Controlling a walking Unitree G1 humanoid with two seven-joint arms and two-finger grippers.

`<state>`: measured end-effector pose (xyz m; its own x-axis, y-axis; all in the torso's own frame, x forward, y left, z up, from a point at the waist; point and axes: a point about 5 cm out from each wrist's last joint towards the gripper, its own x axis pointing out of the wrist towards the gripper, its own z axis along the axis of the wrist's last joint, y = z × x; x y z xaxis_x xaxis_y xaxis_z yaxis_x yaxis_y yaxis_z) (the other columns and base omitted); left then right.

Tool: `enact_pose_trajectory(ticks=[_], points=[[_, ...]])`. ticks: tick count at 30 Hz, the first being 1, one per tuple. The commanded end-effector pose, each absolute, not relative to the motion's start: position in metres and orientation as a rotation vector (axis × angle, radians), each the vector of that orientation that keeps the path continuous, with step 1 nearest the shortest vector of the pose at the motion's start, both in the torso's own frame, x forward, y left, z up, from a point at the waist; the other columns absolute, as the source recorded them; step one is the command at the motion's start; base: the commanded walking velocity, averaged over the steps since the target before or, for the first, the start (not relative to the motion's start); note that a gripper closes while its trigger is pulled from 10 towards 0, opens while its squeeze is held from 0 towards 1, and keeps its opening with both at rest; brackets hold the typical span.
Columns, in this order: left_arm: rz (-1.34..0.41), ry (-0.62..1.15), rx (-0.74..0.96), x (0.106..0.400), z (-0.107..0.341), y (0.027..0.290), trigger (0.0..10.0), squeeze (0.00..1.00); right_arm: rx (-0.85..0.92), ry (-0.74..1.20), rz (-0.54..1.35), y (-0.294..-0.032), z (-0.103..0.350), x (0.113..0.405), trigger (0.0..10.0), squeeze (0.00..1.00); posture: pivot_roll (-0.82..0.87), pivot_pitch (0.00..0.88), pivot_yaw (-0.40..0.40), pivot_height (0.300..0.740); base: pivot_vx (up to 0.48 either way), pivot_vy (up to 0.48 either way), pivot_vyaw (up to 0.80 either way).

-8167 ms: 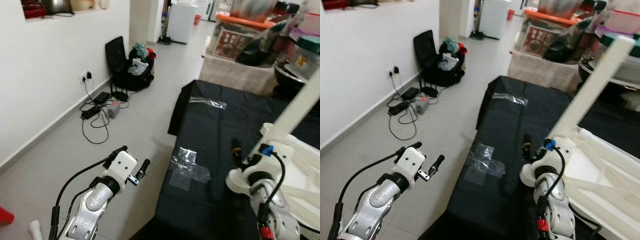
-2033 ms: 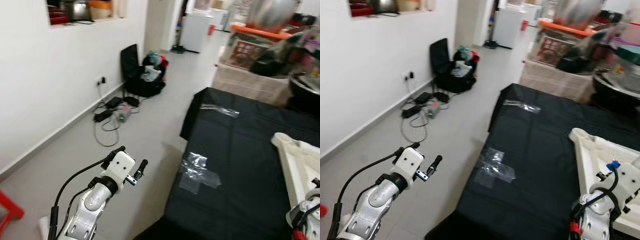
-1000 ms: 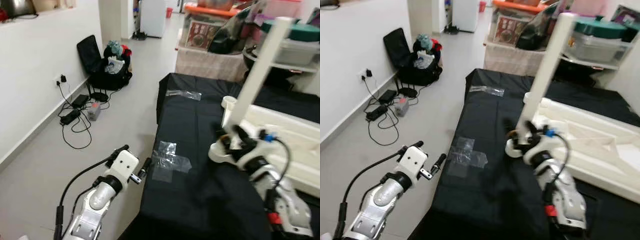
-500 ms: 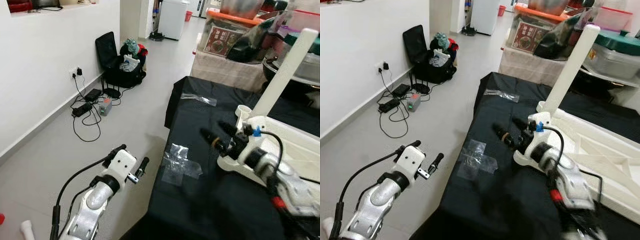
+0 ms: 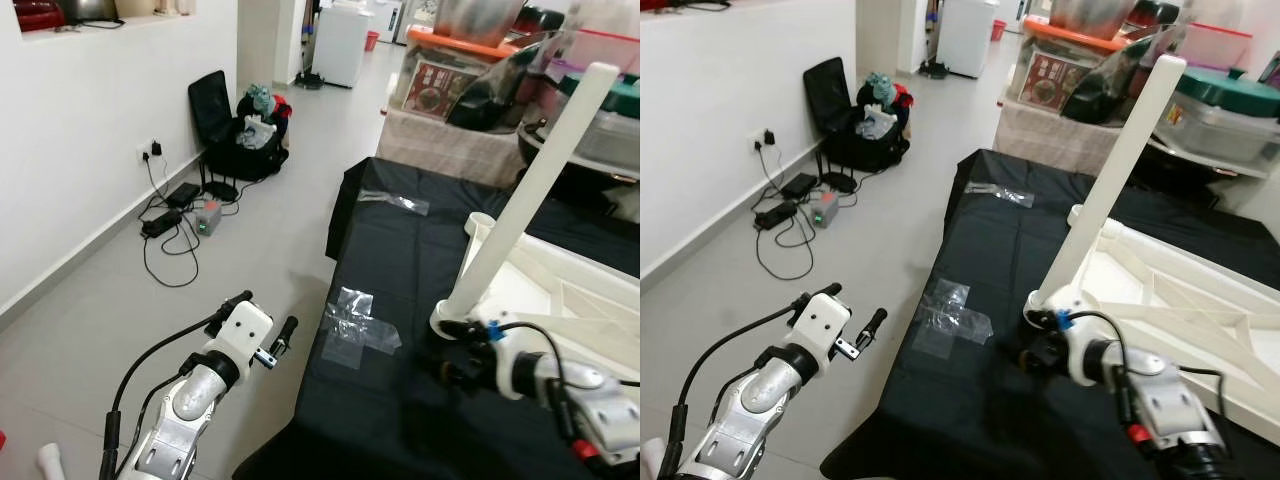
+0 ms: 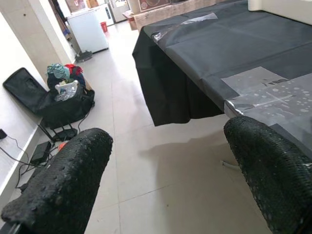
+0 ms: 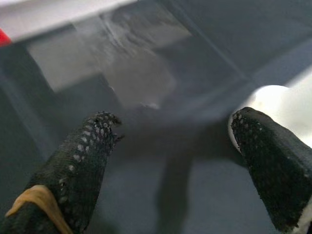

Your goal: Building children table

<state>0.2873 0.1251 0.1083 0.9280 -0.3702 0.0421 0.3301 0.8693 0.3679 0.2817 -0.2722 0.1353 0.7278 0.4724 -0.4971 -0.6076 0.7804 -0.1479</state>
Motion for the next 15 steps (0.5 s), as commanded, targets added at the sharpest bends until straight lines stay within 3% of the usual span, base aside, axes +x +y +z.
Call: enact_pose_trajectory(ticks=[1, 6, 15], points=[[-0.378, -0.109, 0.37, 0.288, 0.108, 0.123, 10.0, 0.0, -0.353, 0.493, 0.551, -0.284, 0.137, 0.283, 10.0, 0.0, 0.06, 0.0, -0.156, 0.74, 0.0, 0.0, 0.0], [-0.375, -0.11, 0.372, 0.289, 0.108, 0.124, 10.0, 0.0, -0.374, 0.501, 0.449, -0.305, 0.147, 0.288, 10.0, 0.0, 0.06, 0.0, -0.154, 0.74, 0.0, 0.0, 0.0], [-0.379, -0.111, 0.377, 0.29, 0.108, 0.124, 10.0, 0.0, -0.327, 0.44, 0.294, -0.31, 0.15, 0.304, 10.0, 0.0, 0.07, 0.0, -0.146, 0.74, 0.0, 0.0, 0.0]])
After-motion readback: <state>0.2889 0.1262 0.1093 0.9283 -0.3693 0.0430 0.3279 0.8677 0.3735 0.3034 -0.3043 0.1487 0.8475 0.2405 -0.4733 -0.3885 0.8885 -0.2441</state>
